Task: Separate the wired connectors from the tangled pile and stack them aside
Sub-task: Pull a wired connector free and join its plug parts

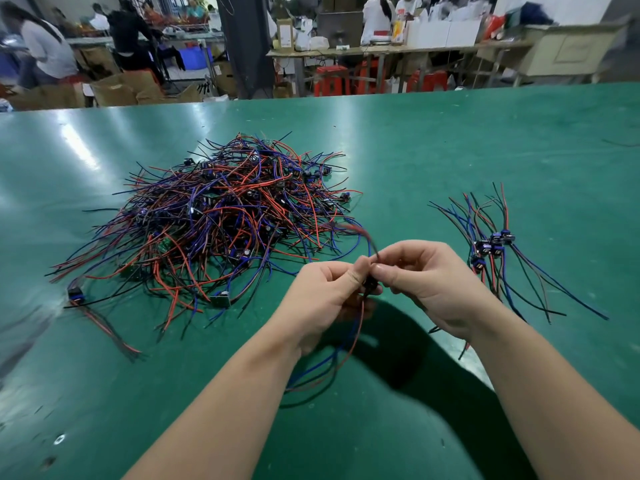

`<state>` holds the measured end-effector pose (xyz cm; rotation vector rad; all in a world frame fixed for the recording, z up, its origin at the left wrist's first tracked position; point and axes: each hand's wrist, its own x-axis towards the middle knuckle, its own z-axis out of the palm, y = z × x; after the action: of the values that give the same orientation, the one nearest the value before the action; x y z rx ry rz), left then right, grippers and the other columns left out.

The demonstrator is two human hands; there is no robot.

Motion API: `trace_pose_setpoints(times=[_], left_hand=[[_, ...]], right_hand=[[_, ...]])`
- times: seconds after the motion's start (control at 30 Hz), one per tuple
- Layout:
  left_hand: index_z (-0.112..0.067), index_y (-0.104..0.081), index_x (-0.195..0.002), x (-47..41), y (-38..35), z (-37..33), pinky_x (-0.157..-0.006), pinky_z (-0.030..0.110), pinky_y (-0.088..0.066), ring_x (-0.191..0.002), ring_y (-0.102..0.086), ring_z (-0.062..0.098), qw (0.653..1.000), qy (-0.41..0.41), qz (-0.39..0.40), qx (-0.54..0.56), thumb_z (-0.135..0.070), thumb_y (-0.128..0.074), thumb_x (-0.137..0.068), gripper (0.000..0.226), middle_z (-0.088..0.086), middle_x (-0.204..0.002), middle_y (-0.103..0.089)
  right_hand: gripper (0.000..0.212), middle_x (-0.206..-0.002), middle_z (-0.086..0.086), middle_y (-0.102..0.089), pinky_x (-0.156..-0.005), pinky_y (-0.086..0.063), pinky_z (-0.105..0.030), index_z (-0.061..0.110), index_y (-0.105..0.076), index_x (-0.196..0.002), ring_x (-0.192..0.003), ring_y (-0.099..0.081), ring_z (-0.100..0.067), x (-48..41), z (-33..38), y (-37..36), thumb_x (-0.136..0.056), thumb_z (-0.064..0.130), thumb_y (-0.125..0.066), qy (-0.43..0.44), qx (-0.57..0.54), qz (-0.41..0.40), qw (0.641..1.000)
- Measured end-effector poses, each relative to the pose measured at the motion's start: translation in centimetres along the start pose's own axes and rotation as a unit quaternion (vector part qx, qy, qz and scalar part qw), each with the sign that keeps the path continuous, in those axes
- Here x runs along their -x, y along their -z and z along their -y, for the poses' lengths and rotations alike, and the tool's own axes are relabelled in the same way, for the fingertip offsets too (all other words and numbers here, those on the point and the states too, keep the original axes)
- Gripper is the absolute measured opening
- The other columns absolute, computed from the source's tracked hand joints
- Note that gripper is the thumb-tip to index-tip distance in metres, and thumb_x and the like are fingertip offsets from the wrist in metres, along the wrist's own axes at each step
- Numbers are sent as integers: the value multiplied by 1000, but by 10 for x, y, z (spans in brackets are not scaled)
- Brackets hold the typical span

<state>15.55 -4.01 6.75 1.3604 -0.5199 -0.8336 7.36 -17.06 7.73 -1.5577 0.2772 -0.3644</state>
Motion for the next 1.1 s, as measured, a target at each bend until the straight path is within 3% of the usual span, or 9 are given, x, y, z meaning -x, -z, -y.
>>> trace_pose_setpoints(times=[0.13, 0.23, 0.4, 0.6, 0.77, 0.83, 0.9, 1.0, 1.1], left_hand=[[-9, -70, -77, 1, -2, 1, -54, 20, -53, -53, -64, 9, 1000, -14, 5, 3, -29, -70, -68, 21, 1, -69, -71], [-10, -70, -77, 0, -2, 1, -55, 19, -52, -56, -66, 10, 999, -14, 16, -26, -16, -71, -79, 7, 1, -69, -71], [-13, -67, -72, 5, -3, -1, -49, 15, -46, -56, -65, 8, 992, 13, 87, -88, -13, -70, -84, 13, 0, -68, -70], [-11, -67, -77, 10, -3, -5, -50, 13, -44, -57, -65, 9, 982, 35, 138, -124, -17, -71, -84, 10, -1, -69, -70], [-9, -67, -103, 10, -5, -1, -58, 19, -53, -58, -64, 10, 987, 76, 125, -72, -14, -66, -88, 16, 1, -72, -71], [-12, -66, -100, 9, -5, -3, -65, 20, -55, -64, -66, 9, 991, 63, 120, -18, -16, -62, -89, 13, 0, -77, -72], [-17, -64, -97, 7, -5, -8, -71, 22, -55, -74, -70, 11, 988, 55, 123, 78, -23, -60, -83, 16, 1, -87, -74], [-20, -60, -92, 4, -2, -15, -75, 26, -56, -86, -71, 13, 964, 44, 114, 235, -28, -63, -74, 20, 2, -97, -74], [-20, -66, -89, 0, -2, -16, -70, 22, -56, -83, -71, 10, 951, 16, 54, 303, -31, -68, -64, 28, 0, -93, -75]], right_hand=[[12, -62, -5, -65, -54, -43, -17, 13, -72, -66, -54, -54, -8, -1, 1, 4, -58, 22, -74, -22, -21, -34, 999], [10, -57, -3, -63, -48, -42, -15, 7, -68, -70, -50, -55, -8, -3, 1, 8, -66, 14, -73, -35, -49, -71, 996], [10, -51, 1, -62, -43, -40, -12, 6, -61, -72, -43, -56, -6, -9, 9, 30, -77, -2, -65, -47, -164, -194, 966], [7, -53, 2, -64, -48, -46, -13, 9, -63, -80, -47, -59, -5, -8, 11, 57, -82, 3, -67, -35, -233, -304, 923], [14, -69, -9, -65, -46, -47, -16, 10, -54, -83, -49, -64, -12, -14, 8, 62, -96, 15, -52, -58, -286, -335, 896], [13, -76, -11, -62, -47, -48, -17, 10, -52, -84, -51, -66, -15, -14, 10, 62, -96, 11, -48, -62, -286, -325, 899], [12, -70, -10, -61, -48, -50, -18, 9, -53, -85, -50, -65, -15, -14, 8, 56, -95, 4, -50, -74, -229, -280, 929], [8, -62, -8, -61, -49, -47, -15, 2, -59, -86, -49, -61, -11, -7, 4, 37, -83, -5, -61, -98, -81, -137, 982], [24, -68, -4, -65, -52, -47, -14, 6, -66, -85, -56, -63, -11, 0, 5, 21, -63, 8, -72, -103, -24, -17, 994]])
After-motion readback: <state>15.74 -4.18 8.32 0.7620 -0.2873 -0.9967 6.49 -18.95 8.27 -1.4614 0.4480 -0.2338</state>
